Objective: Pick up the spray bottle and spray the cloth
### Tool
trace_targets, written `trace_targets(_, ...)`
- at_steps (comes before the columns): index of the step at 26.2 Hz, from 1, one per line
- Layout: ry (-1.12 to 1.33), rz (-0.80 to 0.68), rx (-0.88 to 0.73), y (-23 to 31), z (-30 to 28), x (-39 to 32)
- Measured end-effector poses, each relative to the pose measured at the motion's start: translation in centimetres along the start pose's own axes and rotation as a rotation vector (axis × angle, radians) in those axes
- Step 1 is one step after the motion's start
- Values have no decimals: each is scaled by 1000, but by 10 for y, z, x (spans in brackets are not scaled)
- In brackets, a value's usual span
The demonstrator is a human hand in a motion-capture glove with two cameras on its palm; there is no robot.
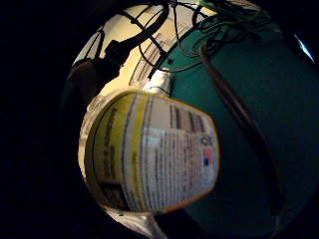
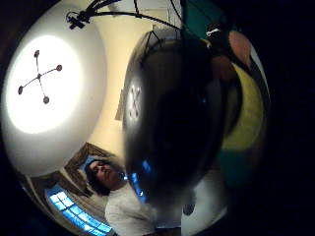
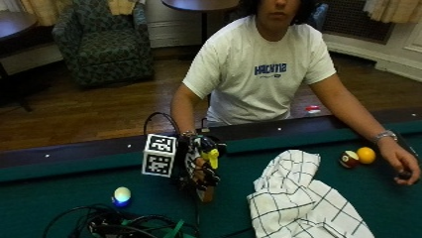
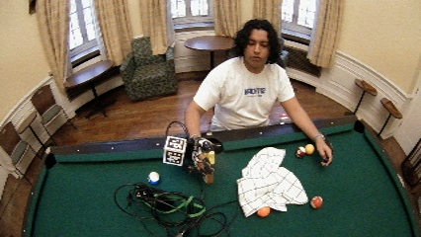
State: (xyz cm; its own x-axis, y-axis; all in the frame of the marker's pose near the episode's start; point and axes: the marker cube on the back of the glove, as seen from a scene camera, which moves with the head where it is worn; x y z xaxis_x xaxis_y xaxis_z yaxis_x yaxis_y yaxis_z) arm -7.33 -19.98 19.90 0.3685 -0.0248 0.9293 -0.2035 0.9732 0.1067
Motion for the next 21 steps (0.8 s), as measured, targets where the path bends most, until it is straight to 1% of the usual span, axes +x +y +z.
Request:
trace_targets(8, -46, 14, 31, -26, 21, -2)
trace_targets(15, -40, 39, 95, -51, 29, 4)
trace_targets(18, -31, 0, 136, -58, 33, 4)
trace_targets(21, -21, -85, 132, -58, 40, -3)
